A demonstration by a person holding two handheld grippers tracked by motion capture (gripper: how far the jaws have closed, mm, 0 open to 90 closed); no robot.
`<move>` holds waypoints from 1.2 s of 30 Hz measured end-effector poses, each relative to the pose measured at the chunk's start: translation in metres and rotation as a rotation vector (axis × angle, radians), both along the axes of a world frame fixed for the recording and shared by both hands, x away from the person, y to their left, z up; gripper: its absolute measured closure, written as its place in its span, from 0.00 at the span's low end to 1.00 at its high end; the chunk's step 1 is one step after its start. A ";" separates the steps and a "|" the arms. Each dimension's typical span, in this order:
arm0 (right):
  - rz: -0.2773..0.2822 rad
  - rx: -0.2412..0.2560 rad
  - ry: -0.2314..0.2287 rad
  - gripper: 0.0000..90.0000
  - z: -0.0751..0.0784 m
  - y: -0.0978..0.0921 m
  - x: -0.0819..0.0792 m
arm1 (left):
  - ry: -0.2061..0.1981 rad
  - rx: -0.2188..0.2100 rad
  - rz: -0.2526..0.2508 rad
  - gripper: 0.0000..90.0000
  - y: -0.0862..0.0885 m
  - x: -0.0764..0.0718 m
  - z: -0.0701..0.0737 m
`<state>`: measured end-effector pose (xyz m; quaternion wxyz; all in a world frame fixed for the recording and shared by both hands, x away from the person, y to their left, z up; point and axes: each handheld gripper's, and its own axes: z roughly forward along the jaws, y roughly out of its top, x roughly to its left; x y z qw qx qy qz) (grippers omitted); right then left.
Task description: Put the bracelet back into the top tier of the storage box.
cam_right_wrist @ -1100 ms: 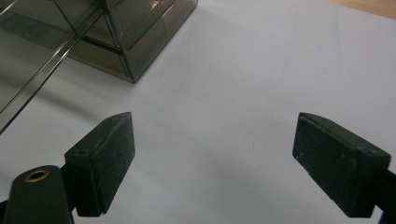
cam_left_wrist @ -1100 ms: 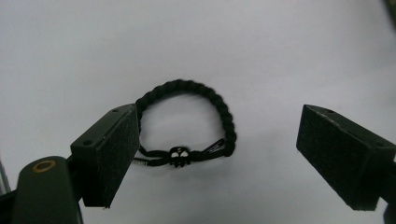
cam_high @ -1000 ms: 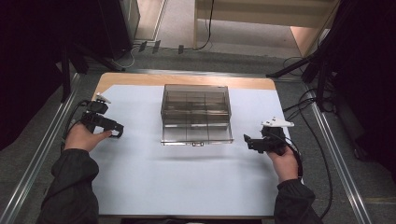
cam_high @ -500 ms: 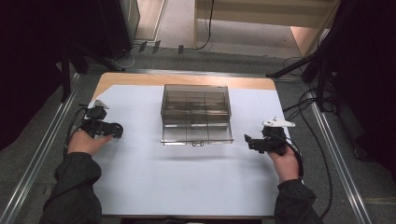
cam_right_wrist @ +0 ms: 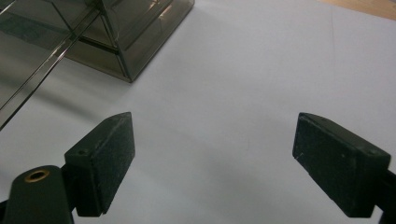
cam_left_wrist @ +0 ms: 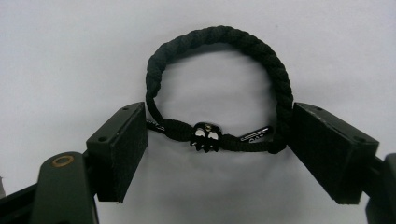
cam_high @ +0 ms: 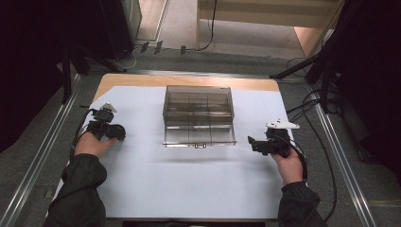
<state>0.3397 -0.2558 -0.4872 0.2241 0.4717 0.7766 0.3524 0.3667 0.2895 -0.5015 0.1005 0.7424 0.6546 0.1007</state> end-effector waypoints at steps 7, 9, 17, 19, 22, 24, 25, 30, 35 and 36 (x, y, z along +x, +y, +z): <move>0.005 -0.003 -0.001 0.16 0.000 0.000 0.000 | 0.009 -0.043 0.064 0.20 0.011 0.000 0.000; 0.003 0.001 0.001 0.16 0.000 0.000 0.000 | 0.010 -0.040 0.088 0.17 0.014 -0.001 0.000; 0.009 -0.002 0.001 0.16 0.000 0.001 0.000 | 0.025 -0.024 0.106 0.13 0.015 0.000 -0.004; 0.010 -0.002 0.002 0.16 0.000 0.001 0.000 | 0.020 -0.023 0.096 0.13 0.015 0.001 -0.004; 0.008 0.000 0.001 0.16 0.000 0.001 0.000 | -0.005 -0.025 0.070 0.18 0.013 0.002 -0.003; 0.009 -0.003 0.003 0.16 0.000 0.001 0.000 | -0.024 -0.027 0.047 0.29 0.011 0.001 0.000; 0.010 -0.004 0.004 0.16 0.000 0.001 0.000 | -0.030 -0.039 0.033 0.39 0.010 0.000 0.002; 0.012 -0.005 0.003 0.16 -0.001 0.002 0.001 | -0.024 -0.040 0.023 0.59 0.013 0.000 0.004; 0.011 -0.005 0.003 0.16 0.000 0.002 0.001 | -0.011 -0.046 0.006 0.79 0.017 -0.001 0.005; 0.011 -0.005 0.004 0.16 0.000 0.002 0.001 | -0.006 -0.049 0.004 0.81 0.018 -0.001 0.006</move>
